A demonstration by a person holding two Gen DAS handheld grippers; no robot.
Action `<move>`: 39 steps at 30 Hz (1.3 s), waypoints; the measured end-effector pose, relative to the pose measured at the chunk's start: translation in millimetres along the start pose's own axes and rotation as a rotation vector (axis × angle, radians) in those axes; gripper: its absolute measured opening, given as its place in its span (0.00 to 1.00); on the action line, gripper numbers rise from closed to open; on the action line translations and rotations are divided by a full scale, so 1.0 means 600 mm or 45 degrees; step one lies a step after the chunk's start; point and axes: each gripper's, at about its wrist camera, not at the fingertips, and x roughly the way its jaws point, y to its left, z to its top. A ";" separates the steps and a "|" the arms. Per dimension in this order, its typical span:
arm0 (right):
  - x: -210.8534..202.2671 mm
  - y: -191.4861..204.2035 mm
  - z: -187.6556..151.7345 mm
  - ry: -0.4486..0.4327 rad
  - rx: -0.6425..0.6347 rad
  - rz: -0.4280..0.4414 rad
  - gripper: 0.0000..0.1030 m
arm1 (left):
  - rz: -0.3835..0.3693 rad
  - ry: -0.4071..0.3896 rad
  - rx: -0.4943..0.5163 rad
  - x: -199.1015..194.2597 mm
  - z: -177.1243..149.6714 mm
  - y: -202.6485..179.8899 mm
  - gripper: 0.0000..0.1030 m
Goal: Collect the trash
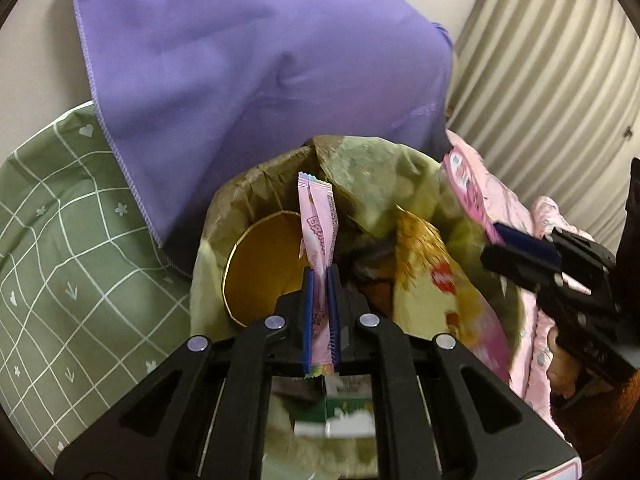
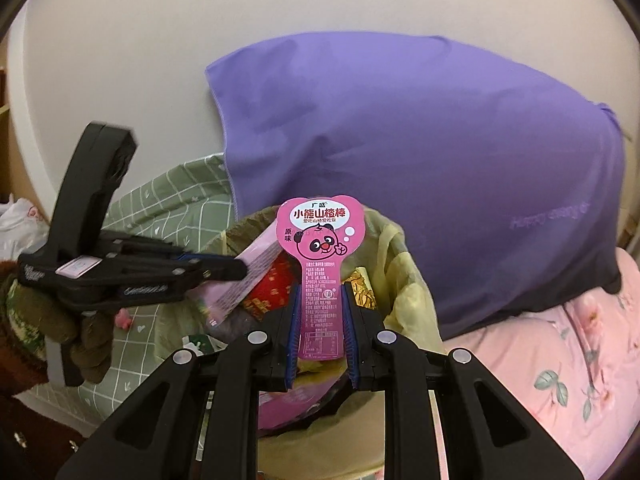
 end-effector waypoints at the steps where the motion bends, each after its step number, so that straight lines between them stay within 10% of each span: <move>1: 0.006 -0.005 0.002 0.012 -0.013 0.024 0.18 | 0.010 0.002 -0.005 0.006 0.003 -0.001 0.06; 12: 0.017 -0.018 0.014 0.054 -0.028 0.093 0.18 | 0.004 -0.015 -0.077 -0.010 -0.030 -0.010 0.11; 26: 0.001 0.059 -0.015 0.059 0.052 -0.233 0.37 | -0.105 -0.217 -0.142 -0.123 -0.077 0.038 0.50; 39: -0.112 0.247 -0.057 -0.121 0.008 -0.040 0.40 | 0.448 -0.347 -0.212 -0.333 -0.324 0.085 0.61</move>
